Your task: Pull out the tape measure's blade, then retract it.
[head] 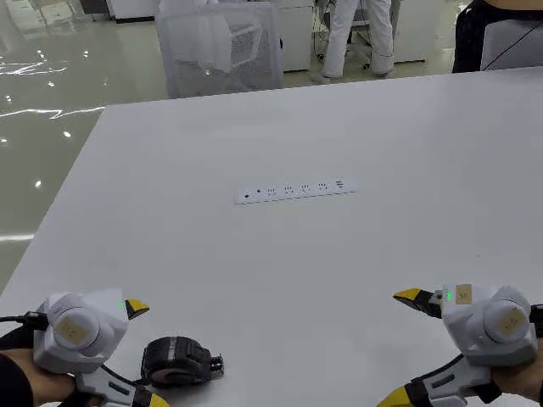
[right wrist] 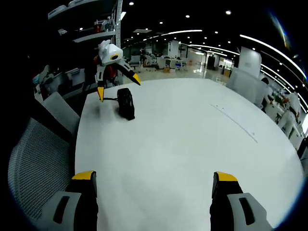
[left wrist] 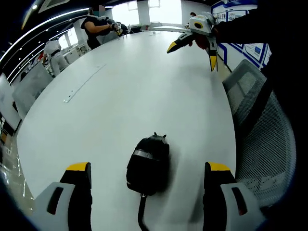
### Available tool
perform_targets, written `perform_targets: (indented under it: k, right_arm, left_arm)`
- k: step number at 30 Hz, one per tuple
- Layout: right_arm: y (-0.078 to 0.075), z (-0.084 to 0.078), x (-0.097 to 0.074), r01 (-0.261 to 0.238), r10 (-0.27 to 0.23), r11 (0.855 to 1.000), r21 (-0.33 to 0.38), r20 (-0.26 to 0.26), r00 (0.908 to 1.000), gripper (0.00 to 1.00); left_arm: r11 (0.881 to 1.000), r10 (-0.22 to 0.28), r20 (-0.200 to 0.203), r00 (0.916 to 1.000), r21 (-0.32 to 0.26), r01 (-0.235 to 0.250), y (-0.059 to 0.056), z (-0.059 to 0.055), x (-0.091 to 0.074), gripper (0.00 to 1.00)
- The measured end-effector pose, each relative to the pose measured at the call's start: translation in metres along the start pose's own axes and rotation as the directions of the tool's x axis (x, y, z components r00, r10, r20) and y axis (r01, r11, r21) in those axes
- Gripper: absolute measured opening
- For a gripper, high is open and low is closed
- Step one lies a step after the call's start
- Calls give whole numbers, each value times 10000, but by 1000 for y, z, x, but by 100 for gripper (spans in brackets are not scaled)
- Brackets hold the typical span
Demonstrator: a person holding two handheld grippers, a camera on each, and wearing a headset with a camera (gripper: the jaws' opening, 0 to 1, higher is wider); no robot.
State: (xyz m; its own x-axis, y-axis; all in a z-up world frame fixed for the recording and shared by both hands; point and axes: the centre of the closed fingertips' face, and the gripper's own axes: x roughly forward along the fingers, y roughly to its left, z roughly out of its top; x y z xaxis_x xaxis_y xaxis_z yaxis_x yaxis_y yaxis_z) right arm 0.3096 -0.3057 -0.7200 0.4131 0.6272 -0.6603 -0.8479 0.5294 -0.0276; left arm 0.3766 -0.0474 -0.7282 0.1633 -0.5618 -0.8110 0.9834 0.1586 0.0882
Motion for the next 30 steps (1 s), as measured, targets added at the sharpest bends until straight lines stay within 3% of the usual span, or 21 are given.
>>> perform_targets:
  k: [4, 7, 14, 18, 19, 20, 21, 22, 25, 30]
  right_arm:
    - [0, 8, 7, -222, 222, 9991, -348, 6, 9998, 99]
    - [0, 17, 15, -432, 436, 9979, -492, 66, 9990, 99]
    - [-1, 27, 36, -798, 800, 9948, -633, 16, 9968, 99]
    - [2, 33, 48, -1040, 1043, 9911, -831, -16, 9945, 99]
    - [2, 34, 51, -1075, 1076, 9906, -843, -30, 9942, 99]
    - [3, 36, 54, -1141, 1142, 9897, -865, -44, 9935, 99]
    - [4, 37, 56, -1162, 1163, 9895, -865, -31, 9932, 99]
    - [4, 39, 59, -1202, 1206, 9889, -874, -11, 9927, 99]
    - [8, 43, 67, -1312, 1317, 9873, -894, -6, 9913, 99]
    - [12, 40, 82, -1518, 1504, 9843, -903, -221, 9884, 99]
  left_arm:
    - [9987, -225, -242, 9995, 454, 236, -1, 4, 5, 93]
    - [9905, -778, -463, 9959, 1100, 824, -10, 6, 9, 86]
    - [9832, -1252, -1020, 9869, 1206, 1372, -15, -4, 22, 78]
    - [9843, -1230, -1158, 9856, 1124, 1360, -11, -6, 27, 73]
    - [9856, -1168, -1294, 9847, 1072, 1310, -9, -9, 29, 69]
    - [9894, -1013, -1929, 9760, 835, 1192, -5, -19, 28, 61]
    - [9890, -999, -2024, 9742, 874, 1196, -4, -21, 29, 55]
    - [9879, -897, -1874, 9782, 1083, 1114, -3, -18, 31, 52]
    - [9873, -1019, -1728, 9797, 1029, 1209, -6, -14, 31, 52]
    - [9849, -922, -1768, 9799, 1286, 1159, -3, -12, 33, 38]
